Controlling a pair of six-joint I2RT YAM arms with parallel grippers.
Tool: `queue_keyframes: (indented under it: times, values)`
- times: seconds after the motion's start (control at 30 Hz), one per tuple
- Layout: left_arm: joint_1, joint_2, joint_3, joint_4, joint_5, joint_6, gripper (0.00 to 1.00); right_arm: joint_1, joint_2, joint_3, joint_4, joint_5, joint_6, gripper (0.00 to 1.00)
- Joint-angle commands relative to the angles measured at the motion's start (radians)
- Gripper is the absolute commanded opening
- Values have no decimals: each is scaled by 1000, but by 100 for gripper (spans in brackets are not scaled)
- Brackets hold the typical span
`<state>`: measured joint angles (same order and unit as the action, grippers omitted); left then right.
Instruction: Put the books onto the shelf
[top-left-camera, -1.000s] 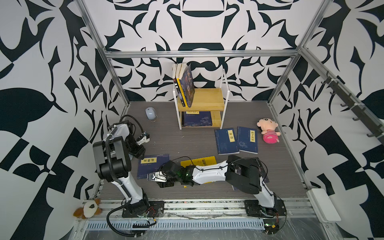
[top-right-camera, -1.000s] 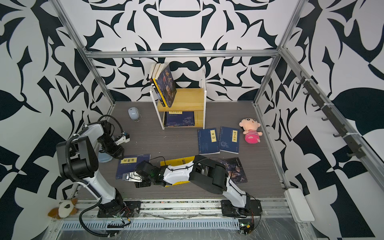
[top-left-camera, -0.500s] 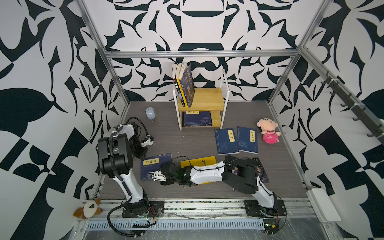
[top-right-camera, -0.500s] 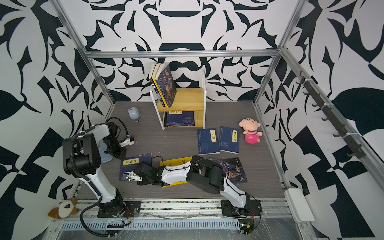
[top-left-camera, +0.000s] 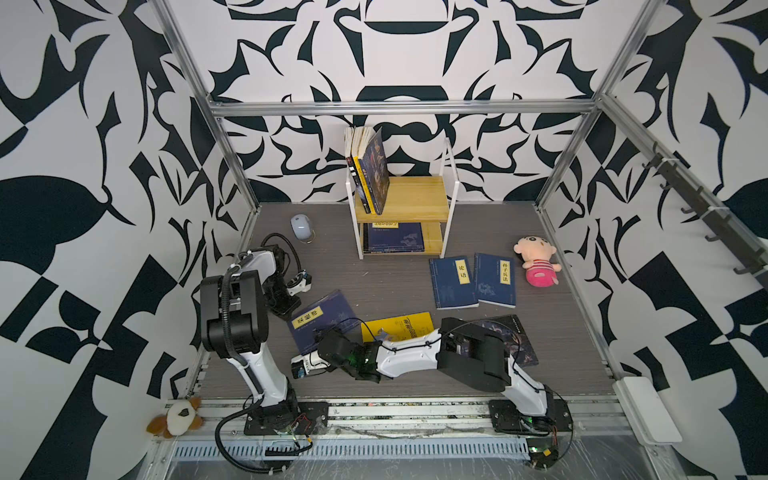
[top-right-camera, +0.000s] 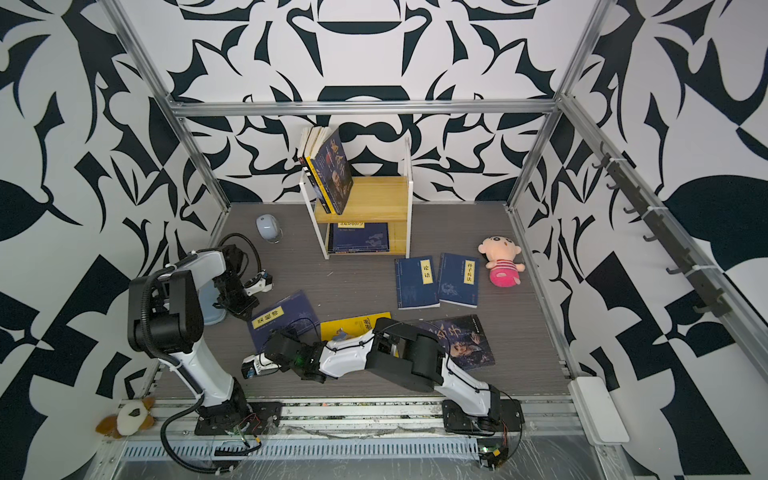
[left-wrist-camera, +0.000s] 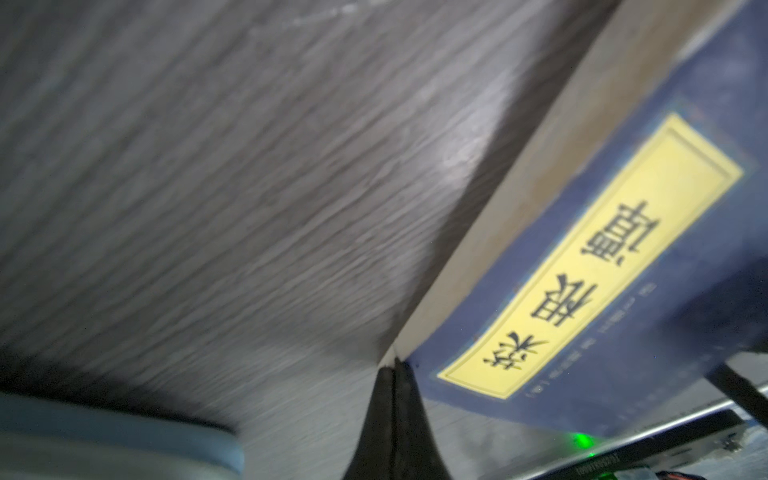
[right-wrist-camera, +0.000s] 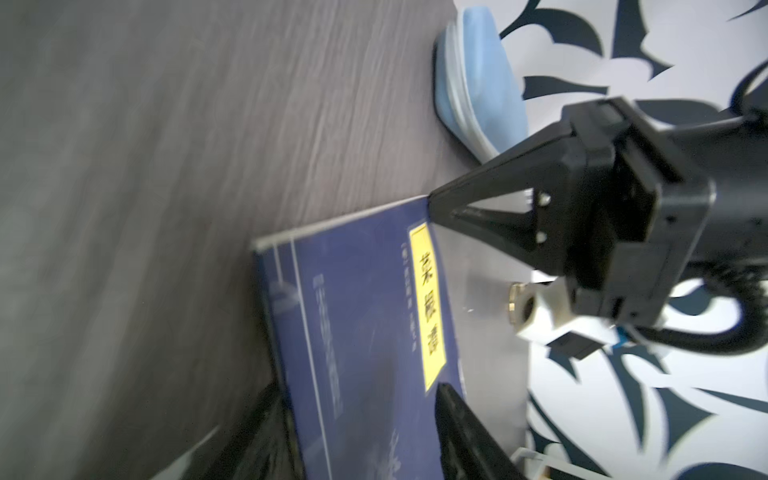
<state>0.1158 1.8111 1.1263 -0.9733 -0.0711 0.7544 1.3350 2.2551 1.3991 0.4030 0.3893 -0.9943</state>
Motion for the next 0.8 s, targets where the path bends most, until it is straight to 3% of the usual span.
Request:
queue_keyframes:
  times: [0.0, 0.17, 0.23, 0.3, 0.4, 0.43, 0.77]
  values:
    - [-50, 75, -69, 13, 92, -19, 3, -35, 4, 4, 173, 76, -106, 55]
    - [-106, 97, -82, 35, 72, -29, 3, -52, 11, -1, 230, 70, -130, 53]
    - [-110, 106, -81, 39, 78, -32, 3, -60, 13, -4, 240, 55, -136, 47]
    - [-110, 112, -79, 43, 76, -33, 3, -66, 17, -4, 236, 40, -150, 34]
    - [-110, 105, -62, 37, 72, -35, 2, -73, 7, -15, 236, 28, -165, 0]
    - [-110, 96, -51, 32, 73, -38, 2, -75, 0, -23, 237, 26, -164, 0]
    - [-110, -178, 132, 54, 164, -244, 59, -107, -189, -157, 277, 58, -148, 0]
